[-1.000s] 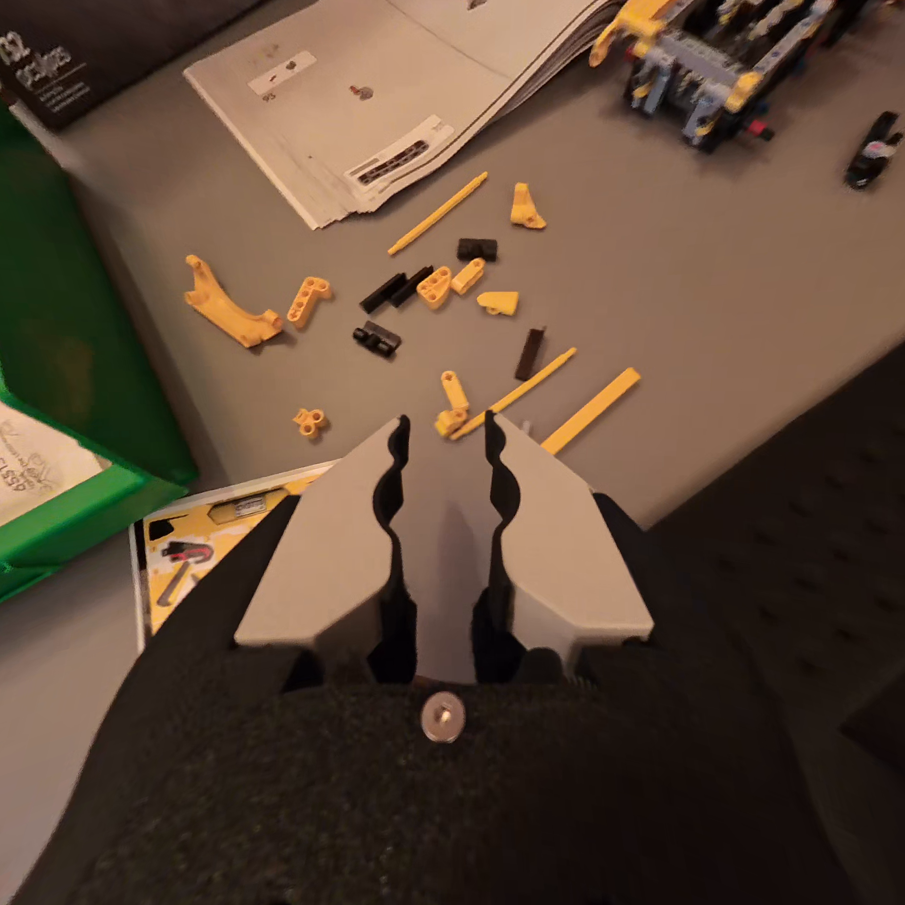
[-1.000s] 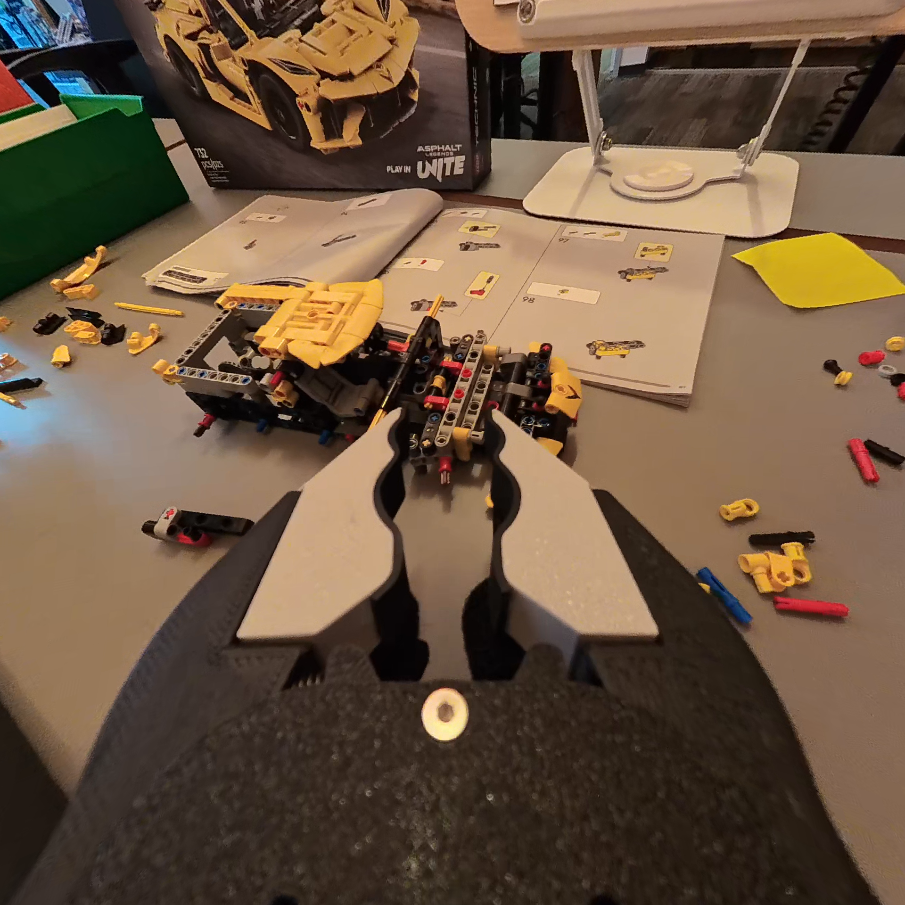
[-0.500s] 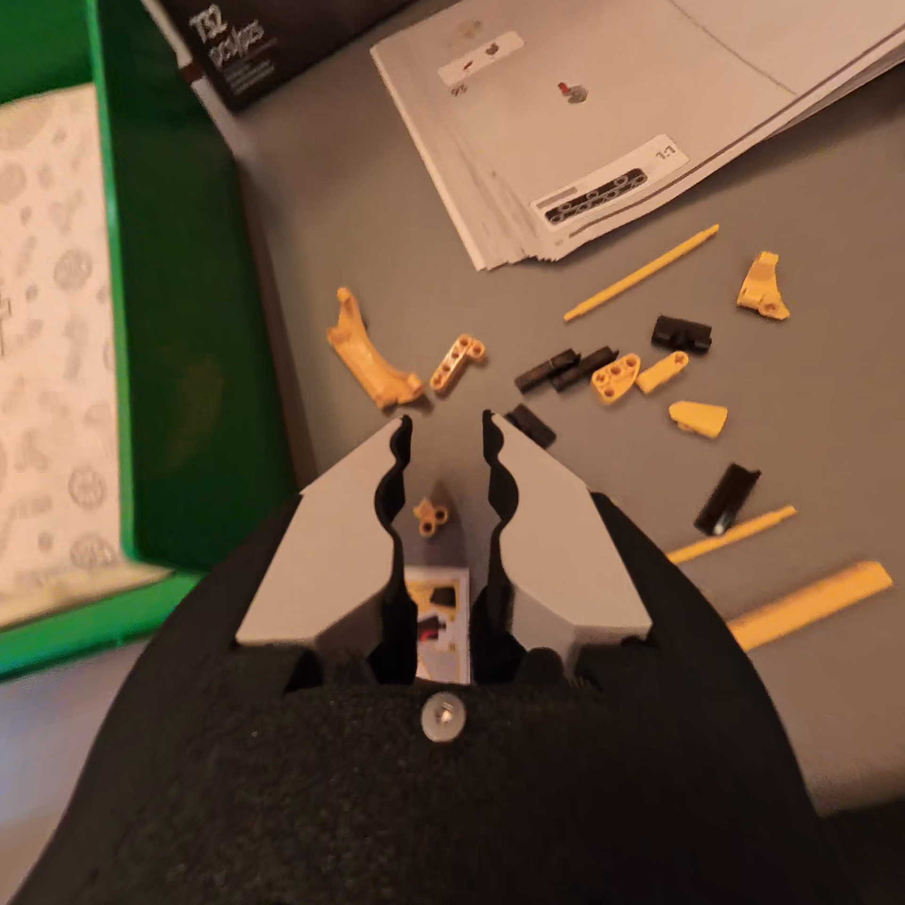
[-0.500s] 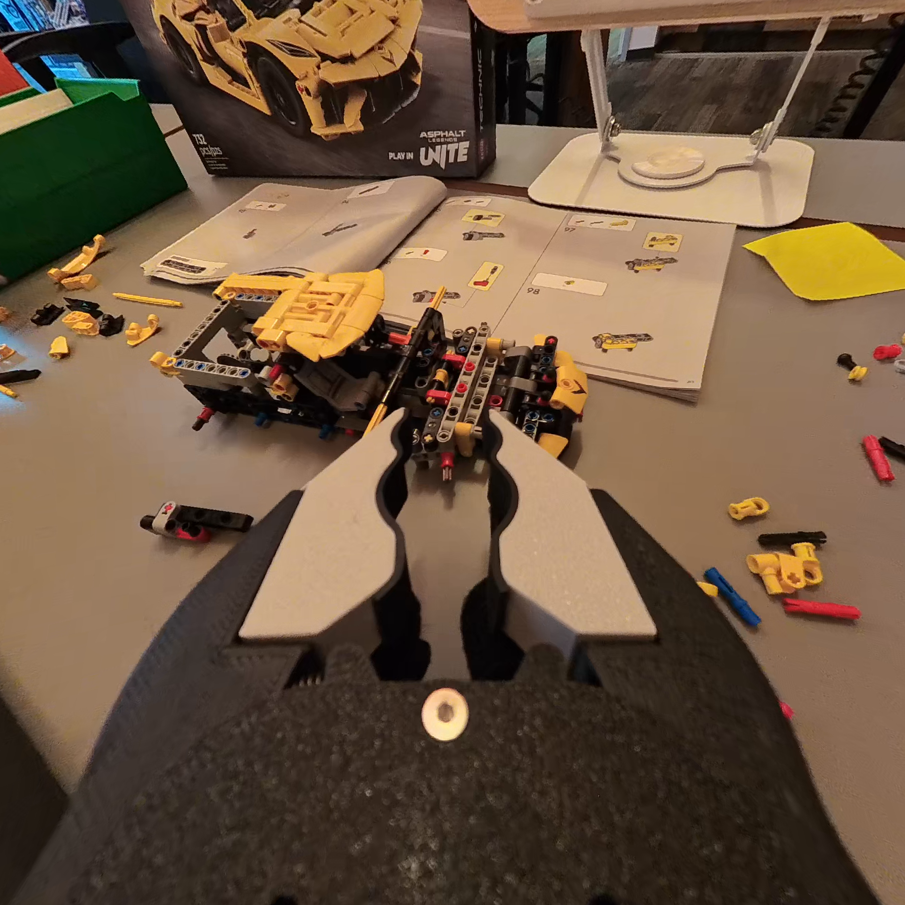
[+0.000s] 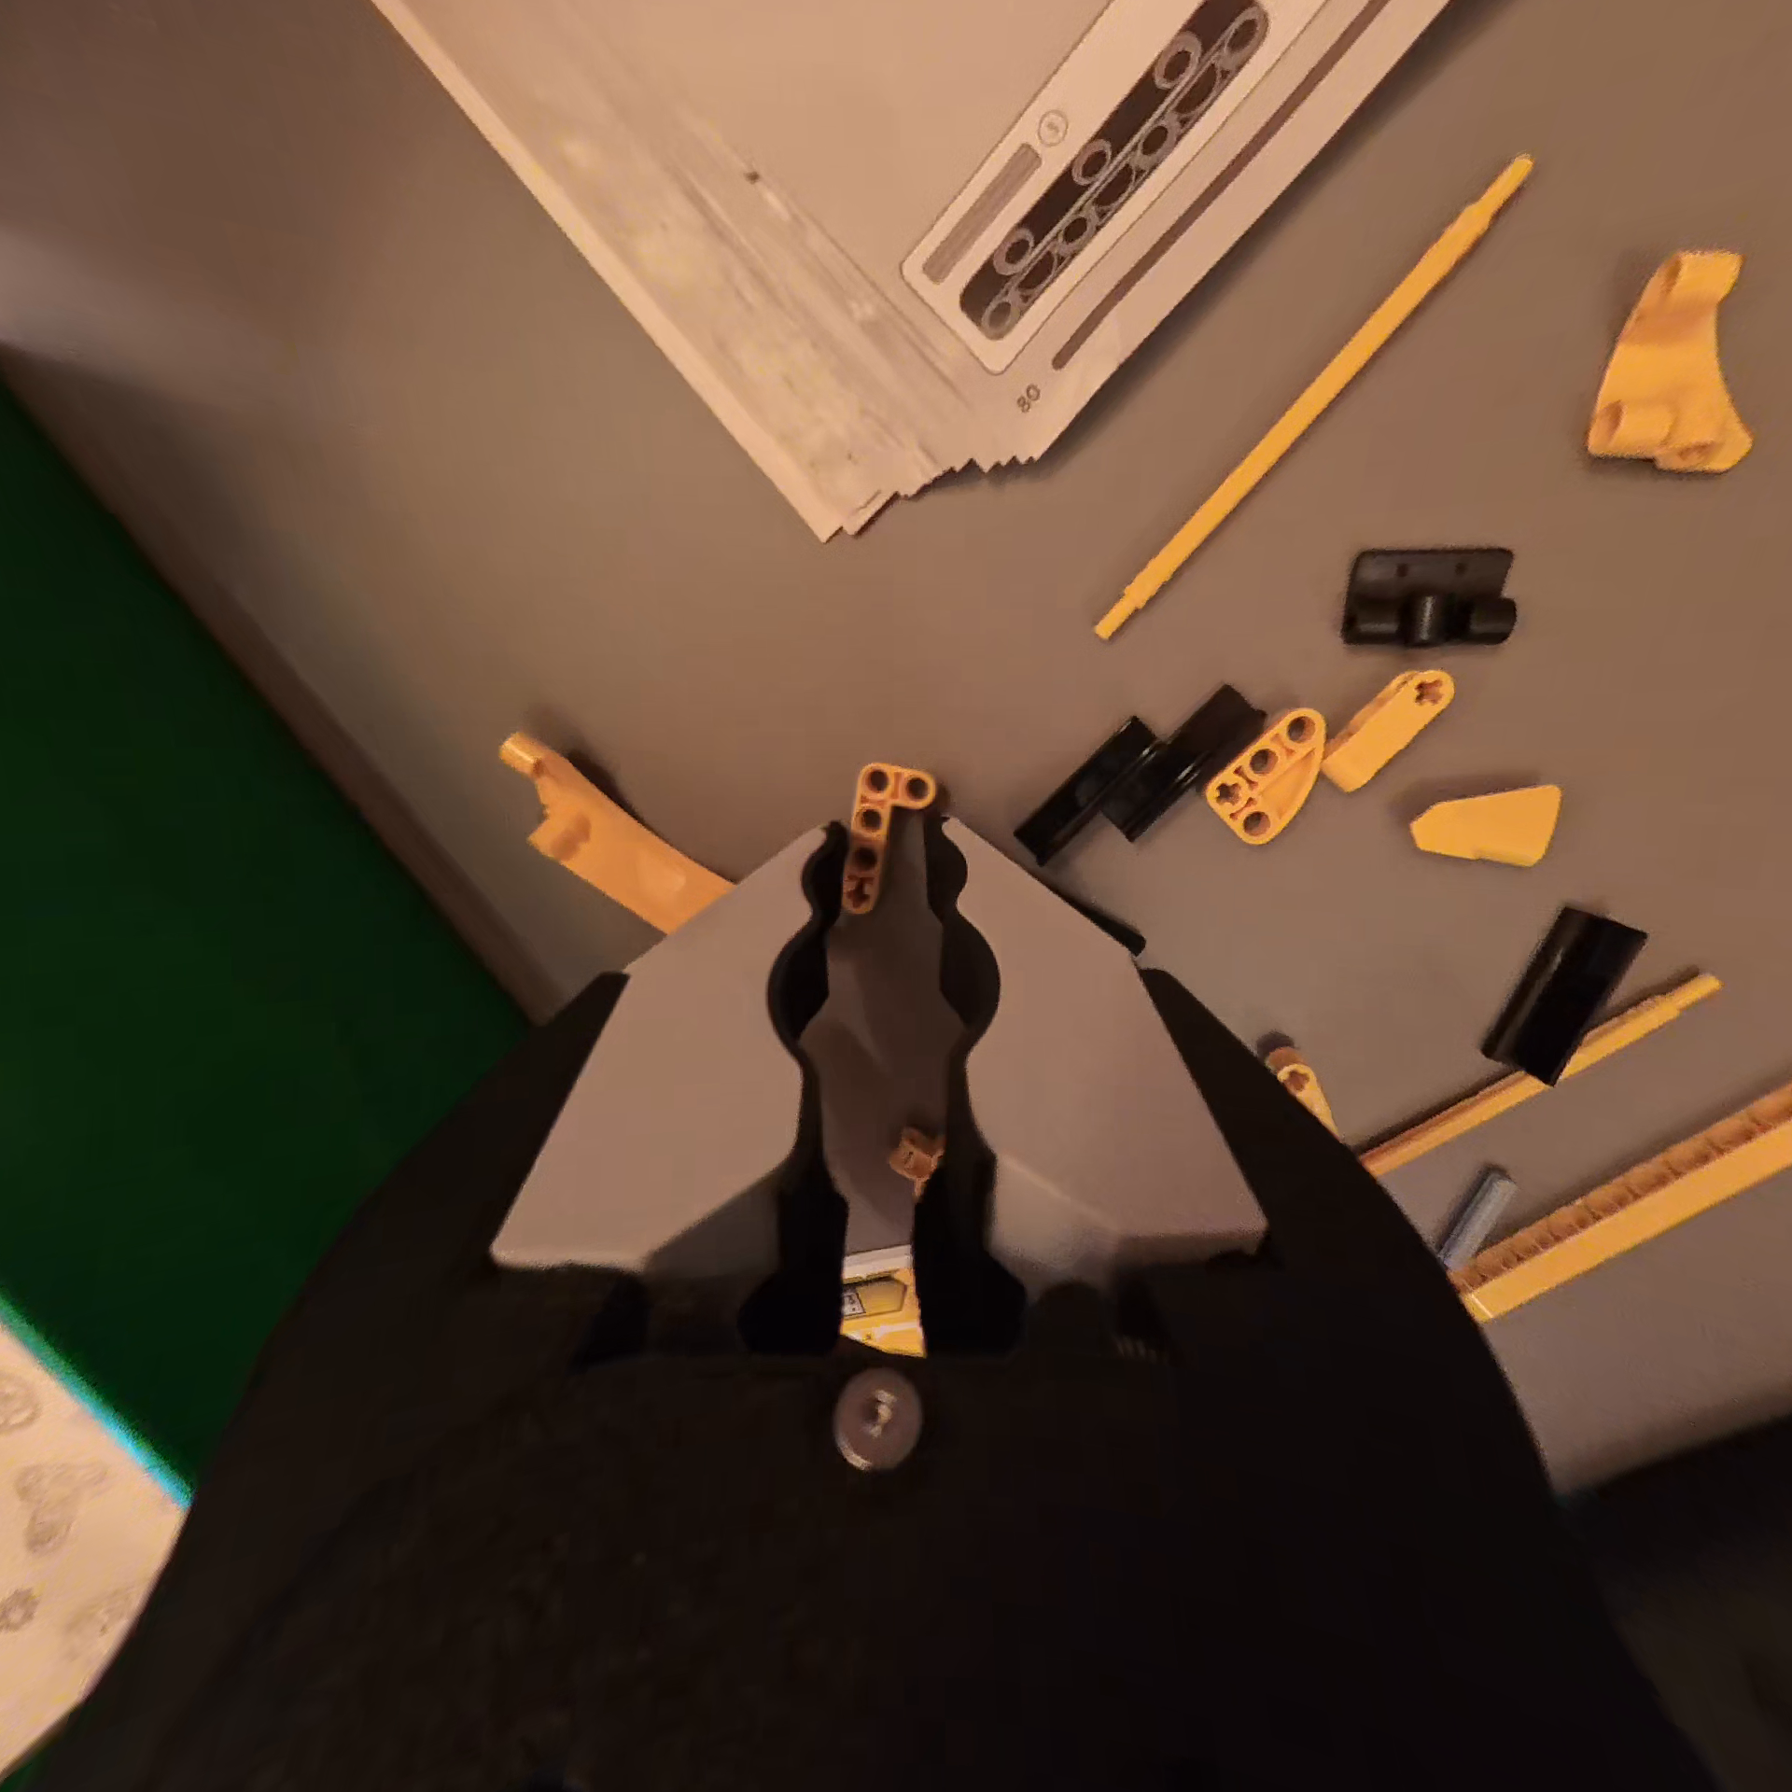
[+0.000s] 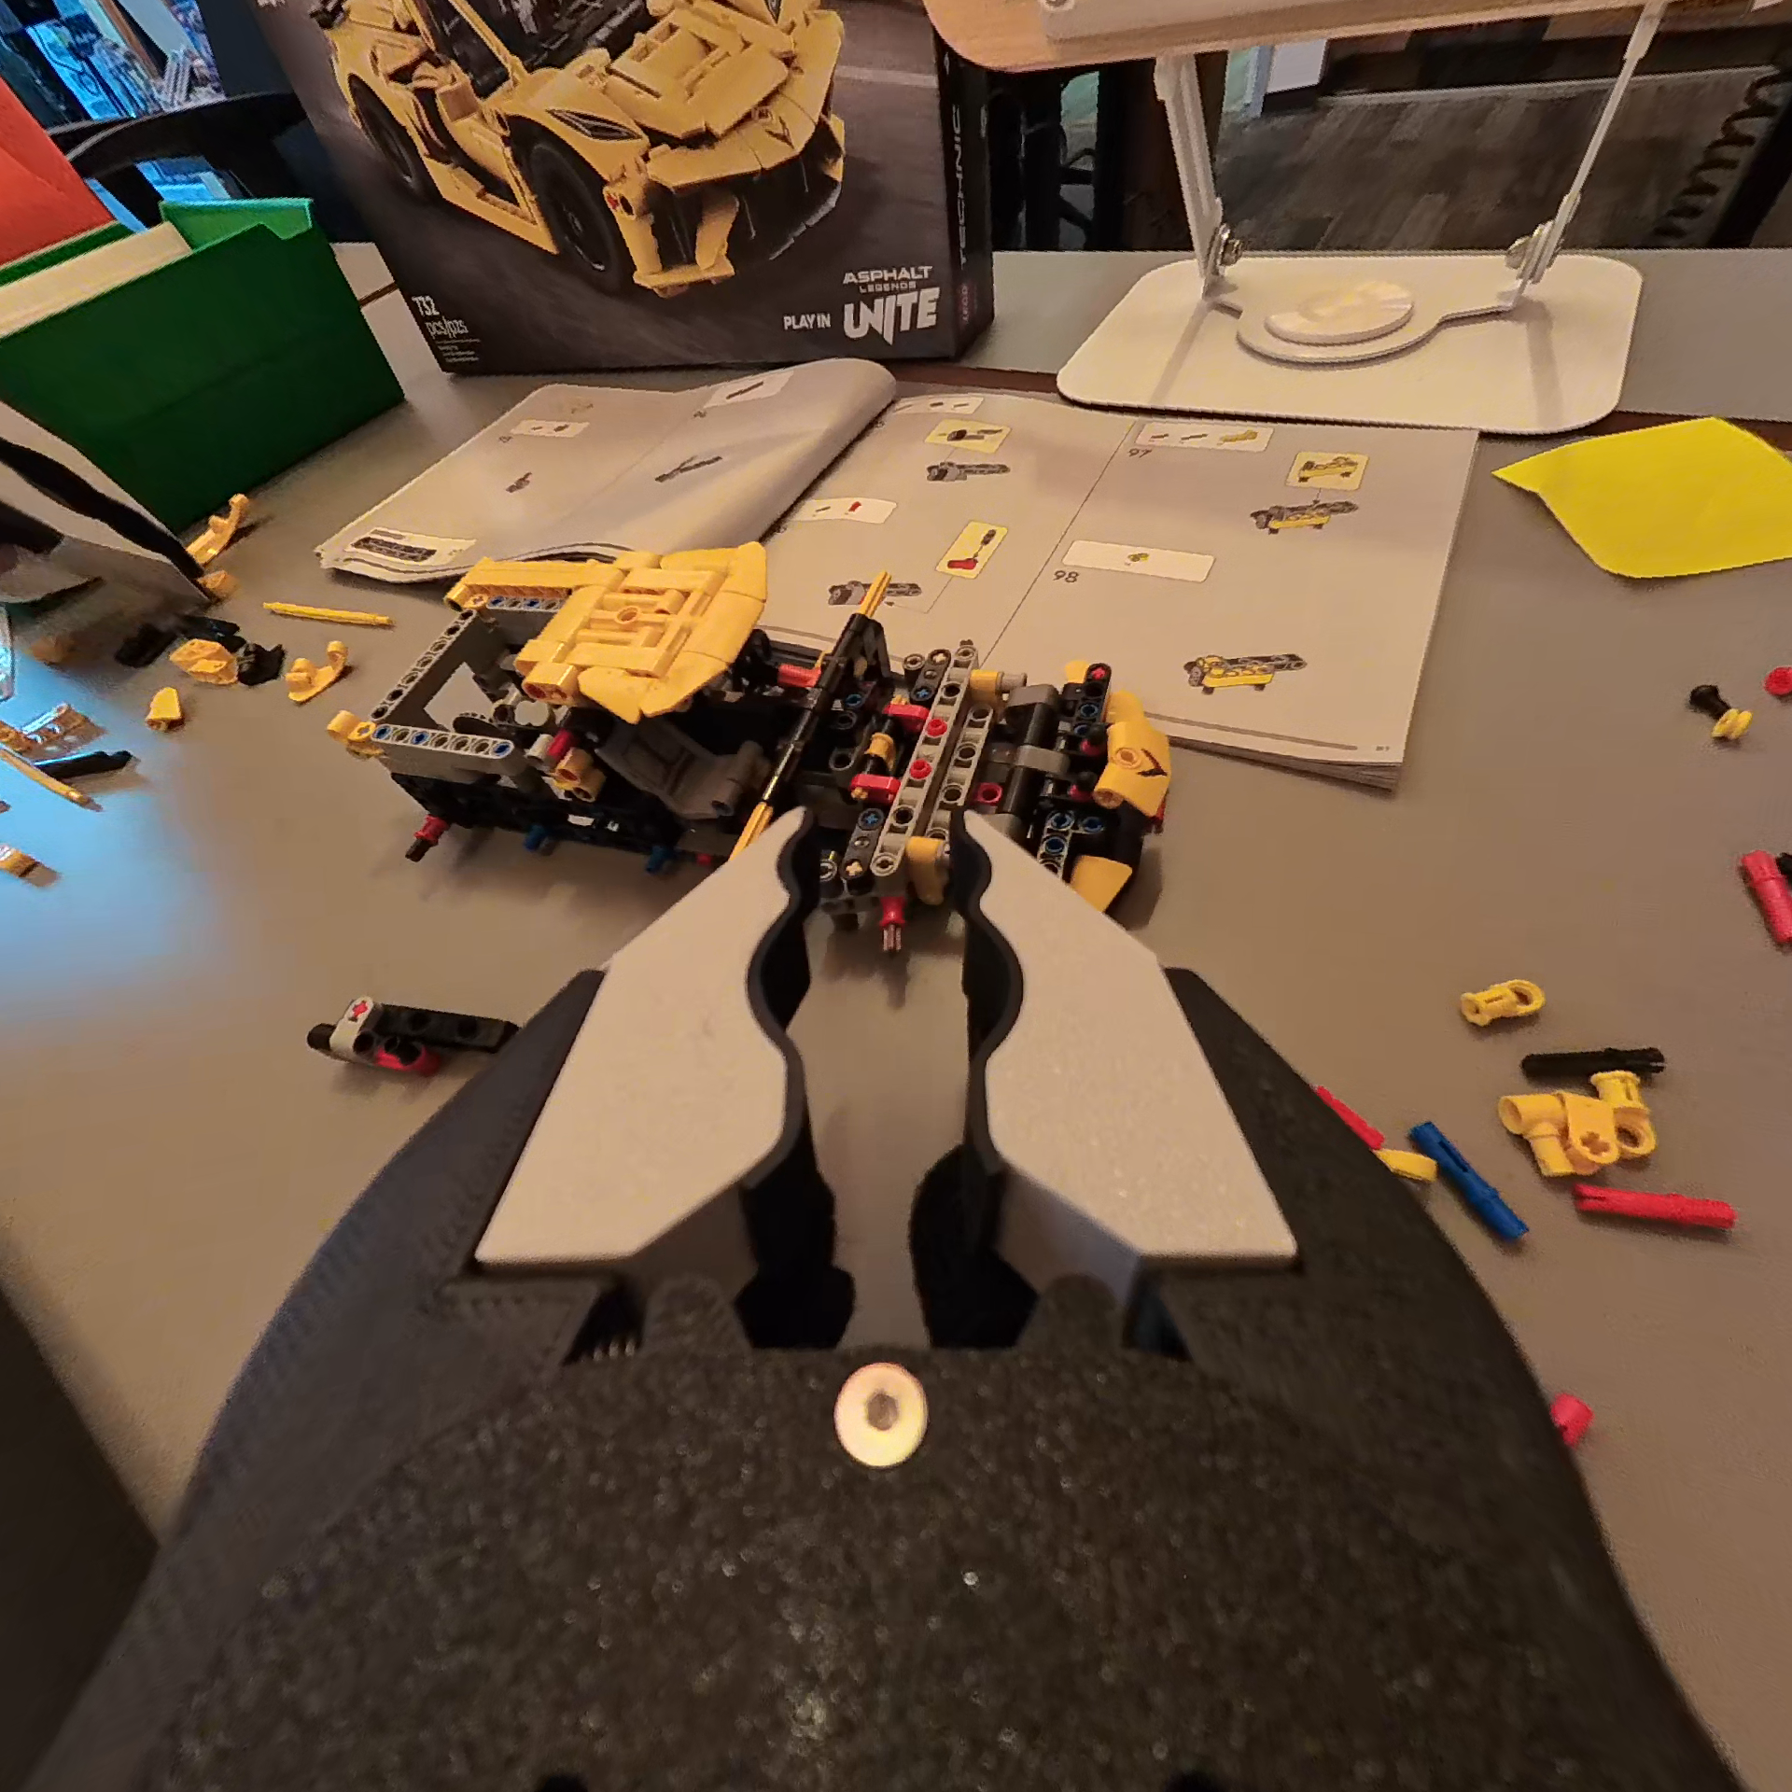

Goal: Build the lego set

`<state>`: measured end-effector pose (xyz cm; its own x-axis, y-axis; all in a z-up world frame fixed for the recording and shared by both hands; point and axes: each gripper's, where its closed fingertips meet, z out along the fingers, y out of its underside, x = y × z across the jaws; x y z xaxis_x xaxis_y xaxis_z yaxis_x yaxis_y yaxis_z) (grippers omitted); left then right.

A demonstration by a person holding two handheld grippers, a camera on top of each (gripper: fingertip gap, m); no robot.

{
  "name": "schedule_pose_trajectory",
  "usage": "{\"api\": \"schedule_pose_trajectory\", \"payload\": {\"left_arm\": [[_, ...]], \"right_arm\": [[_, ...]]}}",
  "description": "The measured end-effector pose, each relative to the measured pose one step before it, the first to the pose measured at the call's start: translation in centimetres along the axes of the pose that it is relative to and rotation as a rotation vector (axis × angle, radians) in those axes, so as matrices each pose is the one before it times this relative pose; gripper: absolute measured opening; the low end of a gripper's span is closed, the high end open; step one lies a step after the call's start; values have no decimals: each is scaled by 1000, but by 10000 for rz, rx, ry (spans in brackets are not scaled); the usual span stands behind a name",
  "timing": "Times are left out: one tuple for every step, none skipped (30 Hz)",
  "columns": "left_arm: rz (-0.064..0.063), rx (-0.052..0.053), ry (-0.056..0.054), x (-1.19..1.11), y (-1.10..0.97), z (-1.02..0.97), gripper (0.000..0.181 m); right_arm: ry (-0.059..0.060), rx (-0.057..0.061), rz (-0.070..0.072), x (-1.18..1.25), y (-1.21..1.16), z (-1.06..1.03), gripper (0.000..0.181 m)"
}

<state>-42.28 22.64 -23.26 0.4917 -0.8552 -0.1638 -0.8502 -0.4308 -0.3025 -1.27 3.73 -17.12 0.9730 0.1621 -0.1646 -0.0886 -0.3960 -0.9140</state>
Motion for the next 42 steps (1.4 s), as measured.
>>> {"api": "schedule_pose_trajectory", "payload": {"left_arm": [[21,-31,142,48,-79,51,14],[-21,-9,126,42,-78,77,8],[-79,-4,96,-18,-53,55,8],[-142,-36,107,12,-6,-20,7],[-107,-31,75,69,0,-123,7],[-52,121,-67,28,-197,-338,7],[-22,259,-99,144,-437,-613,7],[-4,375,-22,500,-704,-915,7],[29,530,71,962,-1093,-1141,7],[18,693,231,1589,-1512,-1217,7],[-4,745,545,2443,-1768,-975,7],[96,564,790,3137,-1521,-480,7],[250,334,686,3143,-1105,65,7],[186,286,507,2857,-939,569,7],[-42,229,670,3007,-804,1030,7],[-86,133,862,3199,-607,1400,7],[-76,189,650,2738,-655,1720,7],[-48,9,454,2257,-425,1928,7],[176,-176,316,1905,-252,1984,7],[310,-127,62,1324,-442,1972,7],[215,-181,-42,848,-381,1933,7],[51,-285,2,580,-171,1771,7],[6,-284,-121,186,-107,1453,7],[118,-235,-250,-46,-43,1034,7],[240,-254,-272,-94,128,658,7],[329,-295,-274,-166,317,437,7],[294,-255,-241,-219,373,349,7],[135,-199,-121,-153,338,351,7],[27,-74,25,11,125,292,7],[-40,88,53,50,-145,164,7],[-59,69,13,-23,-183,94,7],[8,13,-54,-71,-117,76,7],[82,-6,-74,-48,-100,68,7],[116,-5,-45,17,-86,51,8],[70,108,44,101,-198,-42,19],[-15,287,226,260,-403,-240,29],[-58,418,386,292,-553,-477,30],[-85,559,353,10,-734,-710,30],[-42,740,204,-413,-997,-896,30],[25,930,31,-809,-1231,-1029,30],[38,1053,-113,-1166,-1362,-1113,30],[40,1017,-37,-1088,-1292,-1141,30]], "right_arm": [[1,30,13,45,-45,-23,25],[10,18,15,51,-38,-2,25],[22,16,19,70,-29,-23,25],[30,36,18,88,-60,-33,25],[39,47,19,93,-86,-51,24],[56,53,16,137,-93,-59,25],[67,53,7,148,-101,-61,25],[54,51,7,132,-91,-58,25],[14,28,24,67,-48,-15,25],[-23,13,40,-1,-25,-2,25],[-27,6,35,-7,-3,20,25],[-17,-7,15,2,14,24,25],[-3,-5,0,0,8,19,25],[-2,5,4,14,-14,9,25],[-9,15,14,-8,-21,-25,25],[8,35,15,28,-50,-45,25],[18,35,20,56,-62,-52,25],[31,35,29,76,-73,-57,25],[99,15,30,205,-34,-62,25],[198,3,17,372,-4,-89,25],[217,42,3,429,-70,-131,25],[211,69,14,433,-125,-192,25],[243,73,4,484,-133,-240,26],[119,53,-34,290,-71,-232,26],[56,-51,-56,207,17,-228,27],[202,-76,-80,443,15,-272,27],[240,-44,-206,614,-77,-279,27],[366,-135,-318,990,-55,-310,27],[467,-170,-368,1376,-72,-379,27],[534,-182,-342,1717,8,-428,26],[485,-132,-324,1843,91,-409,26],[134,-130,-211,1401,241,-234,26],[-124,-281,18,979,531,16,27],[-302,-418,190,599,748,324,30],[-458,-392,206,172,697,598,36],[-415,-353,143,73,574,677,40],[-182,-326,116,266,473,640,40],[-220,-260,13,14,349,614,39],[-116,-288,-7,69,315,546,38],[-37,-274,-34,95,256,484,38],[-22,-205,-83,53,142,412,38],[58,-150,-122,122,62,336,38]]}}
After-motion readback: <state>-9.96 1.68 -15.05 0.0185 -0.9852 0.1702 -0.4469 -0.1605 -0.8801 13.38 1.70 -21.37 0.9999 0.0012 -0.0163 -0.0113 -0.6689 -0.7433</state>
